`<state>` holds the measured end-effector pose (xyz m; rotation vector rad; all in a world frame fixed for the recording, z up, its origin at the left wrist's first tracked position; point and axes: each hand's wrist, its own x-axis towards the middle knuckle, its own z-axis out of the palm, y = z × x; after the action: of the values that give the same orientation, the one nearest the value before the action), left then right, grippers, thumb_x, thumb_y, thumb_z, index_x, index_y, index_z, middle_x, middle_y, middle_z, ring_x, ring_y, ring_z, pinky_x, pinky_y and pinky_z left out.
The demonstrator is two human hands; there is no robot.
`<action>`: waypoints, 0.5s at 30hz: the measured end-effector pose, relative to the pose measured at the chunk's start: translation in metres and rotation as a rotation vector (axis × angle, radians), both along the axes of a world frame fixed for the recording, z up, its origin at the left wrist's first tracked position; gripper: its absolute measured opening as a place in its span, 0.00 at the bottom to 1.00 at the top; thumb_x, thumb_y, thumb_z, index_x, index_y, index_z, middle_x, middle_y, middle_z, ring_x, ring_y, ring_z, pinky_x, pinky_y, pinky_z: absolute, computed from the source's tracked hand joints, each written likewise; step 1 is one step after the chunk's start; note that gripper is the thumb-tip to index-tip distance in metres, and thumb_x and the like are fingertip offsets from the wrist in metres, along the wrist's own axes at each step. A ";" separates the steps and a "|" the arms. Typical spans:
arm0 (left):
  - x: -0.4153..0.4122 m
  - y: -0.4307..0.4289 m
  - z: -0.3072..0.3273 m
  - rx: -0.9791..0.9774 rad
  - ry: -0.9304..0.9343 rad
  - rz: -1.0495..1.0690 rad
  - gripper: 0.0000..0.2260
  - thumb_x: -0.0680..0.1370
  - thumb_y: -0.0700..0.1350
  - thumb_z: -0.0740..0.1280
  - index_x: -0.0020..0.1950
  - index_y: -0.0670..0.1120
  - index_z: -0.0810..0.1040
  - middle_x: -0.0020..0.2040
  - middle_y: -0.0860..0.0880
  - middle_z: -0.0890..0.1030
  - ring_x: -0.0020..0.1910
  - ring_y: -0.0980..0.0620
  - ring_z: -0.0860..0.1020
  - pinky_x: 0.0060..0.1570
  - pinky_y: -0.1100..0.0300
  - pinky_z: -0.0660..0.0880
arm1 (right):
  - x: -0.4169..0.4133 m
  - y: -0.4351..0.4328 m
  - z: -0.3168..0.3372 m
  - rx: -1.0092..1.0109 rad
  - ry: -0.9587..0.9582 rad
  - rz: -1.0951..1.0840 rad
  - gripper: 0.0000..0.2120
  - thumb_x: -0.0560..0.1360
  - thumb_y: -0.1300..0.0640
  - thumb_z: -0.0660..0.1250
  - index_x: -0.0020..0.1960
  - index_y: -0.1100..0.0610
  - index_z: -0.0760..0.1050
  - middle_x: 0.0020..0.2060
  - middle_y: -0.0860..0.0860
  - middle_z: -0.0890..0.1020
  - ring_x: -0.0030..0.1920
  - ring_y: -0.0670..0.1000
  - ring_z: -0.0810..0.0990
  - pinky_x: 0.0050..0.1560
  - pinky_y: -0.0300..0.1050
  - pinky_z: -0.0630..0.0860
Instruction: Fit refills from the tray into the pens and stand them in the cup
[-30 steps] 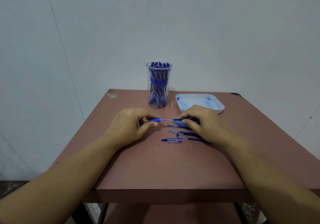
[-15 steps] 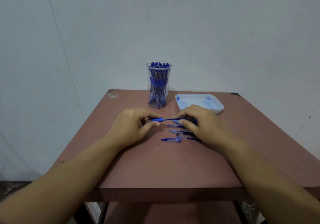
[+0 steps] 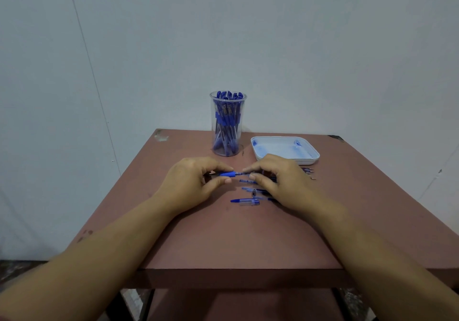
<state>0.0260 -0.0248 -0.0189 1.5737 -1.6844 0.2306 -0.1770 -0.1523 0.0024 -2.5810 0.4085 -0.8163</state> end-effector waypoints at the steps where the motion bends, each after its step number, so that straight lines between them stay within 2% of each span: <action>1: 0.000 0.000 0.000 -0.004 0.005 0.001 0.13 0.74 0.61 0.66 0.54 0.58 0.83 0.46 0.62 0.83 0.41 0.60 0.80 0.42 0.59 0.78 | 0.000 0.001 0.001 0.001 -0.013 -0.003 0.09 0.77 0.56 0.69 0.56 0.46 0.81 0.43 0.39 0.78 0.45 0.43 0.76 0.46 0.30 0.70; 5: -0.001 0.000 0.001 -0.007 0.004 0.001 0.13 0.74 0.60 0.67 0.54 0.58 0.83 0.46 0.62 0.83 0.42 0.62 0.79 0.43 0.60 0.77 | -0.002 0.001 0.003 0.012 -0.048 -0.029 0.07 0.76 0.55 0.71 0.50 0.44 0.78 0.42 0.41 0.77 0.42 0.45 0.75 0.43 0.32 0.69; 8: -0.001 0.000 0.000 0.001 -0.007 0.007 0.12 0.74 0.59 0.67 0.54 0.58 0.83 0.46 0.62 0.83 0.41 0.63 0.79 0.42 0.62 0.76 | -0.002 0.003 0.002 0.045 -0.008 0.014 0.09 0.77 0.56 0.69 0.53 0.44 0.80 0.43 0.39 0.77 0.44 0.45 0.77 0.45 0.30 0.70; 11: 0.000 -0.001 0.001 -0.002 0.005 0.015 0.12 0.74 0.59 0.68 0.54 0.57 0.84 0.47 0.61 0.83 0.43 0.63 0.79 0.43 0.64 0.76 | -0.006 -0.004 0.002 0.094 0.007 -0.019 0.12 0.76 0.55 0.69 0.55 0.39 0.78 0.44 0.38 0.77 0.45 0.44 0.75 0.47 0.31 0.70; 15: 0.000 0.001 0.002 -0.006 0.015 0.024 0.11 0.74 0.57 0.69 0.54 0.56 0.84 0.47 0.61 0.84 0.43 0.64 0.79 0.44 0.65 0.76 | -0.011 -0.008 0.005 0.079 0.180 -0.037 0.08 0.75 0.50 0.71 0.52 0.41 0.81 0.45 0.41 0.79 0.49 0.39 0.75 0.49 0.35 0.70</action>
<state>0.0261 -0.0239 -0.0174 1.5888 -1.6523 0.2349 -0.1876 -0.1599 0.0078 -2.5887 0.5325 -0.5694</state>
